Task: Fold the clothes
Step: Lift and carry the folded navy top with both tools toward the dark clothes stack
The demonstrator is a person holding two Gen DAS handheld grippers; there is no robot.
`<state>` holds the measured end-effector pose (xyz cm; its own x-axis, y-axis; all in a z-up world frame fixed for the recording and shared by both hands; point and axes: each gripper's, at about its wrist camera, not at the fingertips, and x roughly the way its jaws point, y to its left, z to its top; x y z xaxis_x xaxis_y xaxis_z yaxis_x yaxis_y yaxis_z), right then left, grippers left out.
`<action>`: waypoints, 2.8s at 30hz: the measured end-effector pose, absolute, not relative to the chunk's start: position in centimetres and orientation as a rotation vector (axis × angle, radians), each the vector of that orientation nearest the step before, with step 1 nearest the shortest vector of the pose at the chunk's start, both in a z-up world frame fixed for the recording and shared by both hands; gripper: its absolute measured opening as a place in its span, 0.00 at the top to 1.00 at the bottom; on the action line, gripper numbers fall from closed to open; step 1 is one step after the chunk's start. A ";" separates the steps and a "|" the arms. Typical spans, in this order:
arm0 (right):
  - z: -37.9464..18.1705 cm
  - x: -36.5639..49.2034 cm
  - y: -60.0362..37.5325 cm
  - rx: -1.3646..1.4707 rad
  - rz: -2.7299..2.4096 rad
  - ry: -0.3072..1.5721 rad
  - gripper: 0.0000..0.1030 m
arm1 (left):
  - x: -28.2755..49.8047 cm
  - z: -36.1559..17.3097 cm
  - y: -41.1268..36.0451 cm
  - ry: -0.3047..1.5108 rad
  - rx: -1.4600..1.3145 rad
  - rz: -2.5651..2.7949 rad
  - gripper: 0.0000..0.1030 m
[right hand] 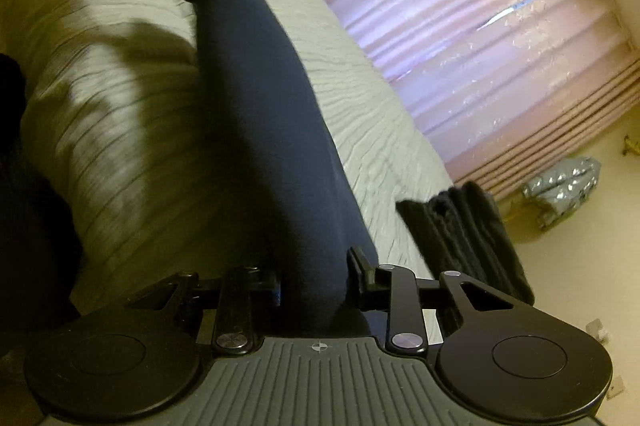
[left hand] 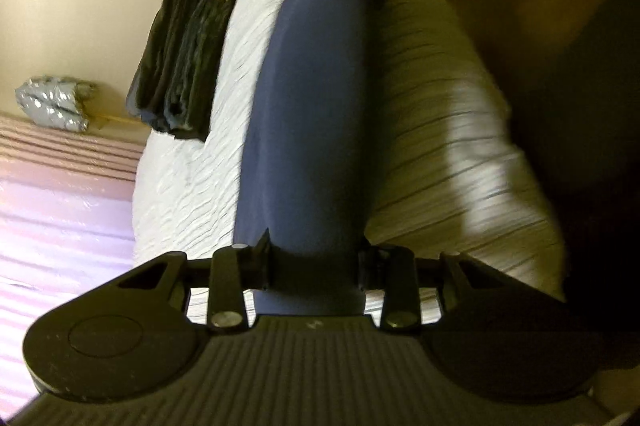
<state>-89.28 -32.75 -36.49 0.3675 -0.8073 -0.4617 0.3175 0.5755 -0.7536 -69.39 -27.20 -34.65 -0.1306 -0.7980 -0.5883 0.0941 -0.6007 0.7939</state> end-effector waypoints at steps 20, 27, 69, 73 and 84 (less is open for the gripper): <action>-37.7 -86.9 -31.1 -0.693 -0.700 0.902 0.73 | -70.4 -37.3 -24.9 -0.749 1.363 -1.661 0.39; -36.1 -86.9 -31.5 -0.596 -0.685 0.895 0.73 | -72.5 -40.4 -23.3 -0.976 1.415 -1.567 0.53; -37.5 -84.6 -28.8 -0.847 -0.577 0.989 0.62 | -70.4 -34.3 -28.3 -0.641 1.389 -1.806 0.69; -38.6 -85.1 -31.4 -0.804 -0.592 0.993 0.61 | -69.2 -34.1 -28.2 -0.622 1.395 -1.878 0.69; -27.1 -84.2 -37.9 -0.383 -0.438 1.091 0.78 | -68.4 -23.0 -32.9 -0.248 1.543 -2.043 0.71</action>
<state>-84.21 -37.90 -27.06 0.3928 -0.5186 -0.7595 0.1510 0.8510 -0.5030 -68.40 -32.91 -23.01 -0.1790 -0.5349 -0.8257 0.3214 -0.8250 0.4648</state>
